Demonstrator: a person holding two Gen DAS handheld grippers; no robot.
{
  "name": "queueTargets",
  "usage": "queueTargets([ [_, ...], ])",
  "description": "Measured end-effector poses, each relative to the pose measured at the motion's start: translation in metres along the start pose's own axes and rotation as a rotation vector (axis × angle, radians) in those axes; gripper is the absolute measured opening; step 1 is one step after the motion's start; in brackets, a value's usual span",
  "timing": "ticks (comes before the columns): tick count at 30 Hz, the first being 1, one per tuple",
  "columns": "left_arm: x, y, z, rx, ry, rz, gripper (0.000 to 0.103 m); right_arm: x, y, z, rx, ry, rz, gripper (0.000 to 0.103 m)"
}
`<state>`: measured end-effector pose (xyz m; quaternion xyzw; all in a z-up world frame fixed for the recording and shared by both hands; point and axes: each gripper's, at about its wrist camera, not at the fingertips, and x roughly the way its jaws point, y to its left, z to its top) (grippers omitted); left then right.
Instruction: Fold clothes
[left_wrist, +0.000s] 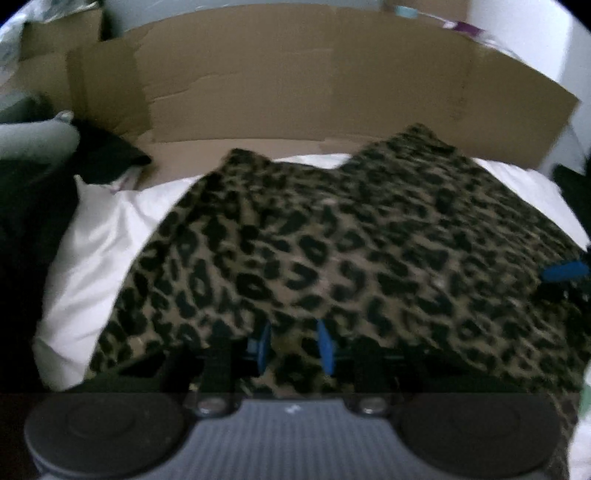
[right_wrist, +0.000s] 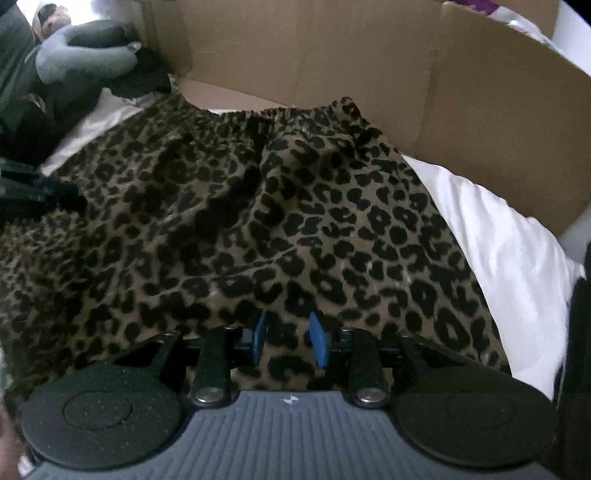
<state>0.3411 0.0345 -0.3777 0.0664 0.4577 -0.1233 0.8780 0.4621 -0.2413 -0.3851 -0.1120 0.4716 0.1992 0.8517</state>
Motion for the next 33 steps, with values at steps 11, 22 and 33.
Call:
queueTargets([
  [11, 0.038, 0.012, 0.009, -0.019, 0.021, 0.018, 0.044, 0.037, -0.001, 0.022, -0.016, 0.009, 0.005, 0.033],
  [22, 0.038, 0.009, 0.029, -0.028, -0.001, 0.005, 0.044, 0.047, -0.001, 0.042, 0.006, -0.030, 0.038, 0.033],
  [33, 0.045, 0.011, 0.026, -0.076, 0.007, 0.006, 0.043, 0.059, 0.004, 0.054, 0.048, -0.036, 0.051, 0.033],
])
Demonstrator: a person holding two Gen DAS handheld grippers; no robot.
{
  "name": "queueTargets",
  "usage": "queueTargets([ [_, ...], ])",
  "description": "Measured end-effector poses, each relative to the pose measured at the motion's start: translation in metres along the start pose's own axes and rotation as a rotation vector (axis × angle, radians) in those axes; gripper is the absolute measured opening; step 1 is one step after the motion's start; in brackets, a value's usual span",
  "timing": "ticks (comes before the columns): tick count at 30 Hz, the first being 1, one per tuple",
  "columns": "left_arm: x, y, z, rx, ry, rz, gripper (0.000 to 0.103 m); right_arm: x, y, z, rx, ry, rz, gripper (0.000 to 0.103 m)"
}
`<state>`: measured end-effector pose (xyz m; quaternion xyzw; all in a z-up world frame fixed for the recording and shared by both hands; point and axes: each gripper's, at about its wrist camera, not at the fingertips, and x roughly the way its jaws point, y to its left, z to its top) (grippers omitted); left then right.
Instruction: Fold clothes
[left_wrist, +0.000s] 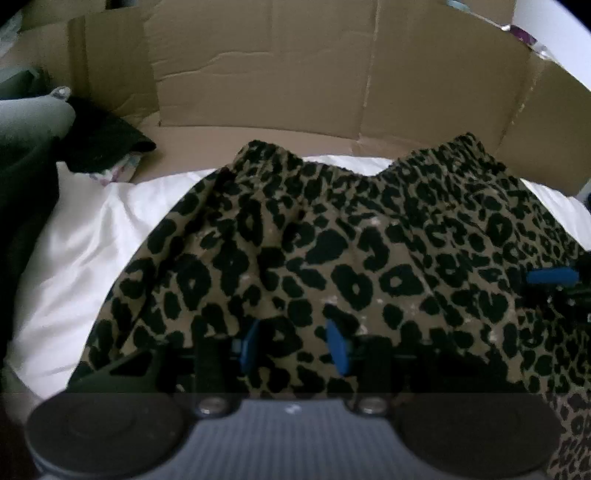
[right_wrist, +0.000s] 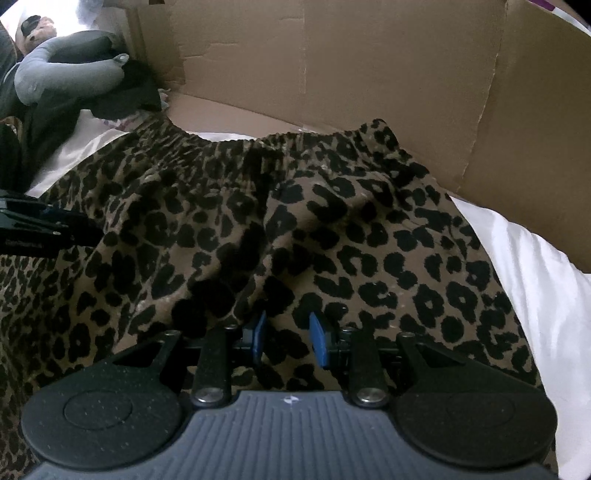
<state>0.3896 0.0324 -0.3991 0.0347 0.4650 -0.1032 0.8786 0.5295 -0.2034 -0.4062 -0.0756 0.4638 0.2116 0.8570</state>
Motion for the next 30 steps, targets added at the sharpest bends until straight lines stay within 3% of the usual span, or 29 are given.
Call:
queueTargets([
  [6, 0.000, 0.002, -0.001, -0.039, -0.010, -0.005, 0.039, 0.009, 0.002, 0.006, -0.014, -0.001, 0.016, 0.033],
  [16, 0.016, -0.006, 0.013, 0.014, 0.037, 0.001, 0.040, 0.029, -0.004, 0.024, 0.011, -0.026, 0.028, 0.032],
  [18, 0.011, -0.005, 0.021, 0.040, 0.050, -0.003, 0.032, 0.029, -0.008, 0.029, 0.046, -0.024, 0.039, 0.032],
  [24, -0.013, 0.022, 0.053, 0.073, -0.039, 0.015, 0.032, 0.006, -0.032, 0.043, 0.088, -0.086, 0.066, 0.033],
  [26, -0.012, 0.037, 0.064, 0.039, -0.060, 0.031, 0.032, 0.002, -0.044, 0.049, 0.094, -0.110, 0.057, 0.033],
  [30, 0.001, 0.057, 0.078, 0.015, -0.049, 0.092, 0.034, 0.000, -0.070, 0.058, 0.106, -0.118, 0.006, 0.035],
])
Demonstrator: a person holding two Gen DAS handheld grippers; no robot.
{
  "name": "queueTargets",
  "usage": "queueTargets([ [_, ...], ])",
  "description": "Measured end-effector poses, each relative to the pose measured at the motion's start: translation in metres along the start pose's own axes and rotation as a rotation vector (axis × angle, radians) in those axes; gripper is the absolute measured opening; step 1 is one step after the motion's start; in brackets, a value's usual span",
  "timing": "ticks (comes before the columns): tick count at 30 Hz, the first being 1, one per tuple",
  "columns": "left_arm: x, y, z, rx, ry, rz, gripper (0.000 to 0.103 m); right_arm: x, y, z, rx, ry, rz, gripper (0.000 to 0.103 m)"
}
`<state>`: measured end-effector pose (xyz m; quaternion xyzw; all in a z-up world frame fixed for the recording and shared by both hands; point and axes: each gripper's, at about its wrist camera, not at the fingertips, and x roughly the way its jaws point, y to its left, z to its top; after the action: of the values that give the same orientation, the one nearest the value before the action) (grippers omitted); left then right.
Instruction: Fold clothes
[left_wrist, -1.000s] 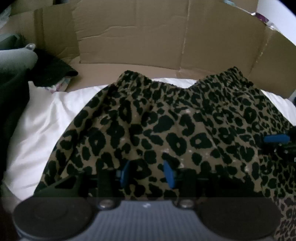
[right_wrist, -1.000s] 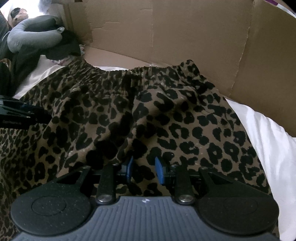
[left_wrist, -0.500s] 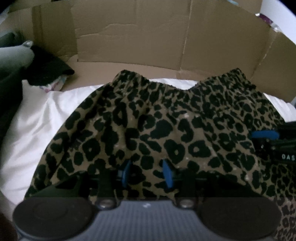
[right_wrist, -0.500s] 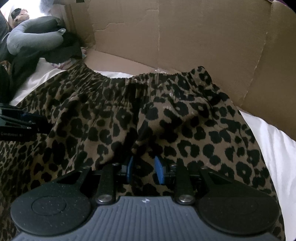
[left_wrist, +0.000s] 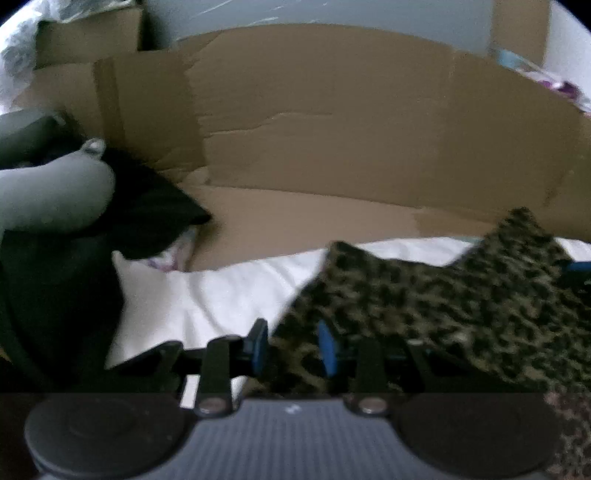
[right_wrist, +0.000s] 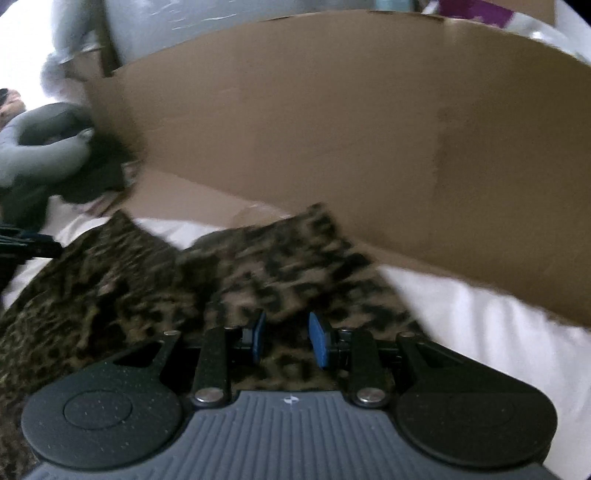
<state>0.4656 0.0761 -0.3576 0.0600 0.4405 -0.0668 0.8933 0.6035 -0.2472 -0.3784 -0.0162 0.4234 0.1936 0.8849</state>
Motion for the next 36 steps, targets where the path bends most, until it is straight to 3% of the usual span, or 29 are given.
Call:
queueTargets([
  [9, 0.030, 0.001, 0.016, 0.020, 0.045, -0.043, 0.037, 0.003, -0.053, 0.009, 0.022, 0.010, -0.062, 0.039],
  [20, 0.049, 0.010, 0.003, -0.023, 0.065, -0.073, 0.038, 0.038, -0.044, 0.009, -0.033, 0.049, -0.010, 0.044],
  [21, 0.050, 0.009, 0.003, -0.024, 0.066, -0.079, 0.034, 0.040, -0.042, 0.010, -0.048, 0.053, -0.014, 0.044],
  [22, 0.050, 0.008, 0.004, -0.024, 0.066, -0.084, 0.029, 0.042, -0.040, 0.010, -0.066, 0.058, -0.021, 0.040],
  [23, 0.050, 0.005, 0.004, -0.012, 0.069, -0.088, 0.016, 0.044, -0.037, 0.010, -0.084, 0.063, -0.028, 0.030],
  [24, 0.051, 0.003, 0.005, 0.001, 0.072, -0.091, 0.010, 0.045, -0.037, 0.011, -0.089, 0.066, -0.034, 0.011],
  [25, 0.051, 0.001, 0.005, 0.013, 0.074, -0.094, 0.009, 0.045, -0.037, 0.012, -0.089, 0.066, -0.038, 0.004],
  [27, 0.051, -0.003, 0.005, 0.042, 0.065, -0.063, 0.003, 0.045, -0.038, 0.014, -0.089, 0.063, -0.045, 0.002],
  [36, 0.049, 0.002, 0.000, 0.043, 0.029, 0.047, 0.002, 0.046, -0.032, 0.016, -0.121, 0.052, -0.157, 0.000],
])
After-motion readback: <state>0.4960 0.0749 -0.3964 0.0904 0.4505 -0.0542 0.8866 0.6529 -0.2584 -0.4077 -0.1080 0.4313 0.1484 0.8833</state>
